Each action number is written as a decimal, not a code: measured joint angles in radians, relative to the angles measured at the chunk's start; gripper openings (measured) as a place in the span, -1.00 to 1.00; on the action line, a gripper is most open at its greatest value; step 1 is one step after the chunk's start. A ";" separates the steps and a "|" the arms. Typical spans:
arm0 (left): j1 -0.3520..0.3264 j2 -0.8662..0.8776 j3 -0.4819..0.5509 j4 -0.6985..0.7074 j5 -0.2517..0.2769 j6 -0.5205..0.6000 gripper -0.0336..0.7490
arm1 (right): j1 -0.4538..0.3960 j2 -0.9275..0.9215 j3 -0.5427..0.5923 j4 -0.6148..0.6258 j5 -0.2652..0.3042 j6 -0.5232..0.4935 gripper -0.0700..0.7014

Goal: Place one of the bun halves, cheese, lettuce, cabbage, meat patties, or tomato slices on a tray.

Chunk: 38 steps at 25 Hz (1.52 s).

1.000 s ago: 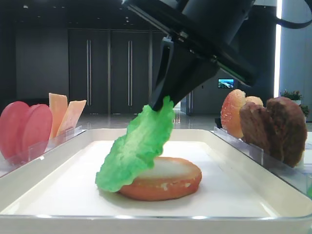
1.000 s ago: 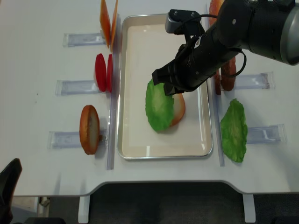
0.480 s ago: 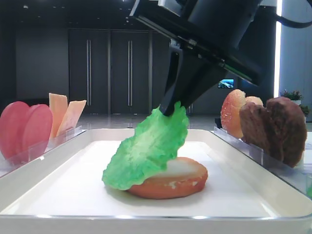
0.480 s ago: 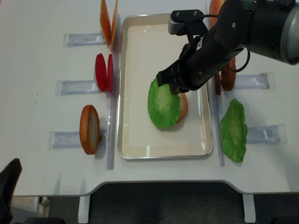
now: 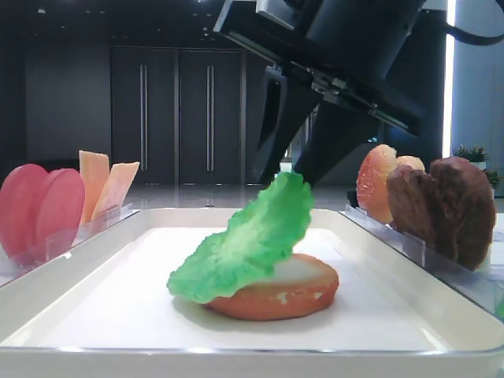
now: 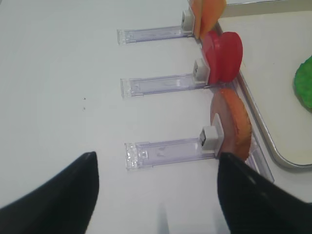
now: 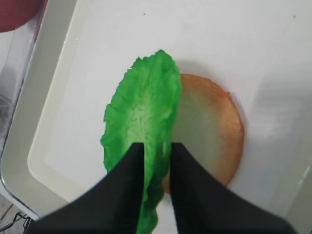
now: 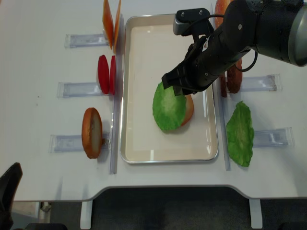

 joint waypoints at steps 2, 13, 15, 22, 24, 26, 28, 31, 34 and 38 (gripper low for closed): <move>0.000 0.000 0.000 0.000 0.000 0.000 0.57 | 0.000 0.000 0.000 -0.006 0.000 0.001 -0.06; 0.000 0.000 0.000 0.000 0.000 0.000 0.57 | 0.000 -0.009 0.000 -0.279 0.045 0.283 0.52; 0.000 0.000 0.000 0.000 0.000 0.000 0.57 | 0.000 -0.019 -0.001 -0.311 0.060 0.313 0.53; 0.000 0.000 0.000 0.000 0.000 0.000 0.57 | 0.000 -0.055 -0.047 -0.402 0.147 0.393 0.53; 0.000 0.000 0.000 0.000 0.000 0.000 0.57 | 0.000 -0.056 -0.079 -0.433 0.206 0.408 0.53; 0.000 0.000 0.000 0.000 0.000 0.000 0.57 | 0.000 -0.056 -0.112 -0.462 0.259 0.422 0.53; 0.000 0.000 0.000 0.000 0.000 0.000 0.57 | 0.000 -0.056 -0.136 -0.481 0.309 0.435 0.53; 0.000 0.000 0.000 0.000 0.000 0.000 0.57 | 0.000 -0.058 -0.160 -0.518 0.370 0.442 0.53; 0.000 0.000 0.000 0.000 0.000 0.000 0.57 | -0.007 -0.076 -0.161 -0.542 0.402 0.444 0.53; 0.000 0.000 0.000 0.000 0.000 0.000 0.57 | -0.061 -0.126 -0.161 -0.553 0.433 0.444 0.53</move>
